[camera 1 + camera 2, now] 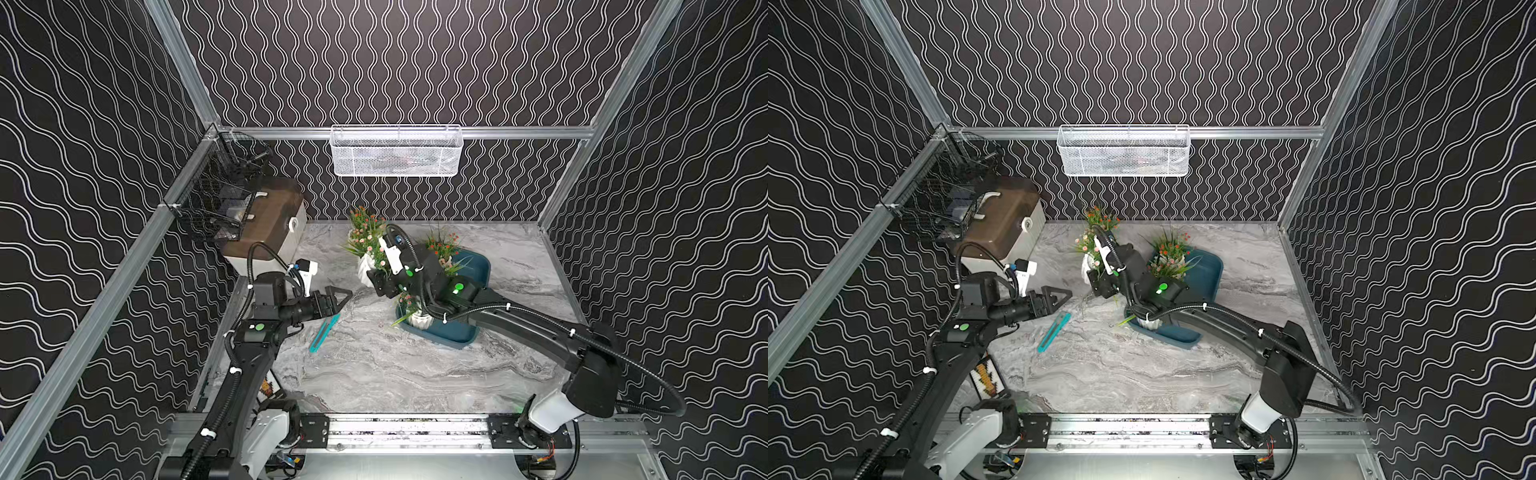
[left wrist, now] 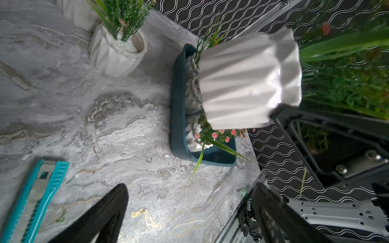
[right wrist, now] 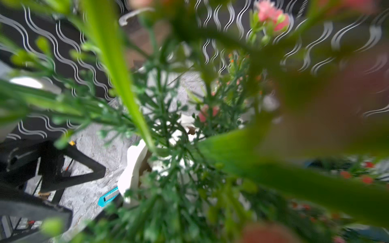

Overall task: Put the potted gypsophila into the storage box
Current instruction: Pick up the baby's breath potted plant from the center of the board, then place the baby's breath potted plant at the storage box.

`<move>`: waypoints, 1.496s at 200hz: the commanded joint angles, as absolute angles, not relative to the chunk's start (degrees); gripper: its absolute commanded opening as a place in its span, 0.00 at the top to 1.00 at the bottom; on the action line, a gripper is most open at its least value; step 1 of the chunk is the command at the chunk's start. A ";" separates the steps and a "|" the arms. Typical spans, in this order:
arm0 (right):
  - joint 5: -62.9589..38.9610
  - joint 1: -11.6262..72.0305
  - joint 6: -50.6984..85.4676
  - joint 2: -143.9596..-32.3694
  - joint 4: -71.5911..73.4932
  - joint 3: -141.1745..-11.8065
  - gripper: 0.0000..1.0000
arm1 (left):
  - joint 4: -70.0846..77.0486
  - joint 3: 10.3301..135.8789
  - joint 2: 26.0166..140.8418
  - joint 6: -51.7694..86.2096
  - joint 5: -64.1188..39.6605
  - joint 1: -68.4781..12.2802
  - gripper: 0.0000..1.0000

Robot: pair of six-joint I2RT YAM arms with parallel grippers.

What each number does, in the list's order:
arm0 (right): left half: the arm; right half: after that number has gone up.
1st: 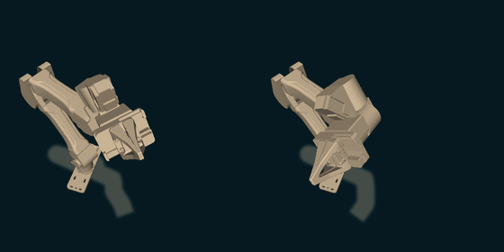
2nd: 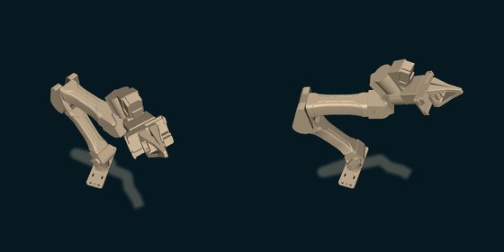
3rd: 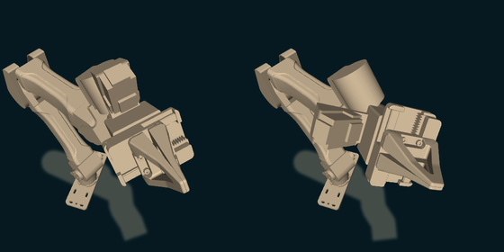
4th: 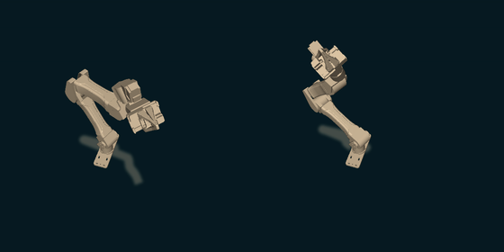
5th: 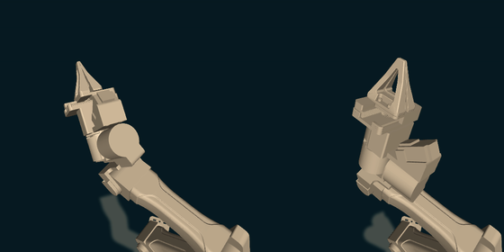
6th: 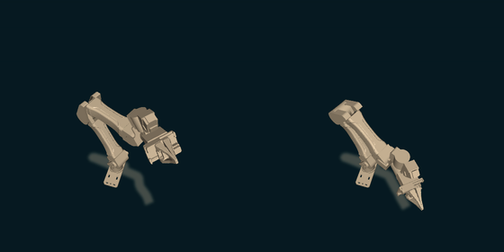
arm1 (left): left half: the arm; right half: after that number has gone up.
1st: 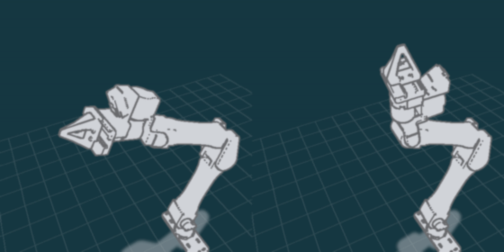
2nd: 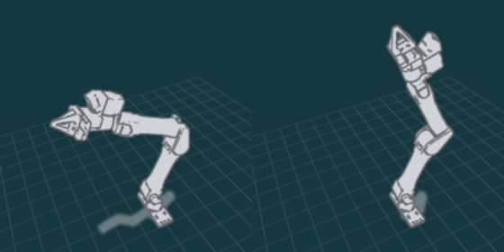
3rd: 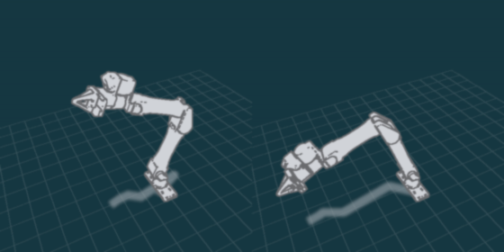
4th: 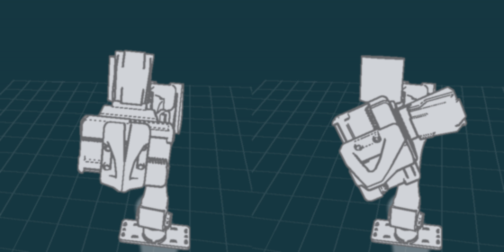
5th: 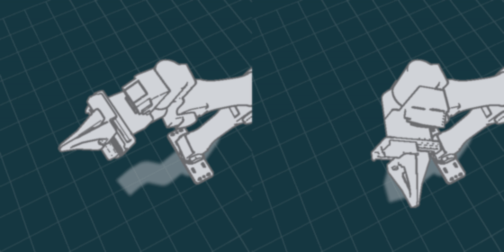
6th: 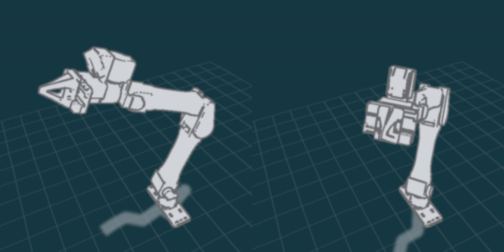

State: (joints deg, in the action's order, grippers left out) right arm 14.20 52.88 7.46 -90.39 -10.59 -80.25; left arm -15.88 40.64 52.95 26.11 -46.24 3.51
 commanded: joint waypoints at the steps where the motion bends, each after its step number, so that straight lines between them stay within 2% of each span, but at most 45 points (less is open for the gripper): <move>1: 16.08 51.33 6.99 -87.51 -10.33 -80.87 0.24 | -8.46 39.61 52.69 29.24 -51.11 3.10 0.05; 39: 17.50 46.68 7.21 -82.59 -16.02 -80.58 0.24 | -2.04 38.27 52.15 32.33 -54.58 1.27 0.05; 143: 18.44 30.28 7.12 -71.43 -23.02 -72.07 0.24 | 4.75 39.28 54.39 34.89 -53.14 -8.16 0.05; 201: 16.17 21.71 7.81 -71.84 -23.31 -68.69 0.24 | 8.06 40.01 57.75 36.79 -52.81 -11.77 0.05; 238: 16.72 18.73 8.68 -74.01 -21.52 -67.16 0.24 | 6.07 41.37 59.32 35.44 -53.44 -12.73 0.05; 299: 11.16 16.26 9.76 -80.41 -18.14 -66.62 0.25 | 5.17 41.66 60.77 34.99 -53.55 -12.76 0.05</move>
State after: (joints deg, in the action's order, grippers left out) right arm 13.76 16.40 8.82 -78.81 -24.03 -66.46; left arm 4.64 41.34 60.42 35.83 -52.84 -12.78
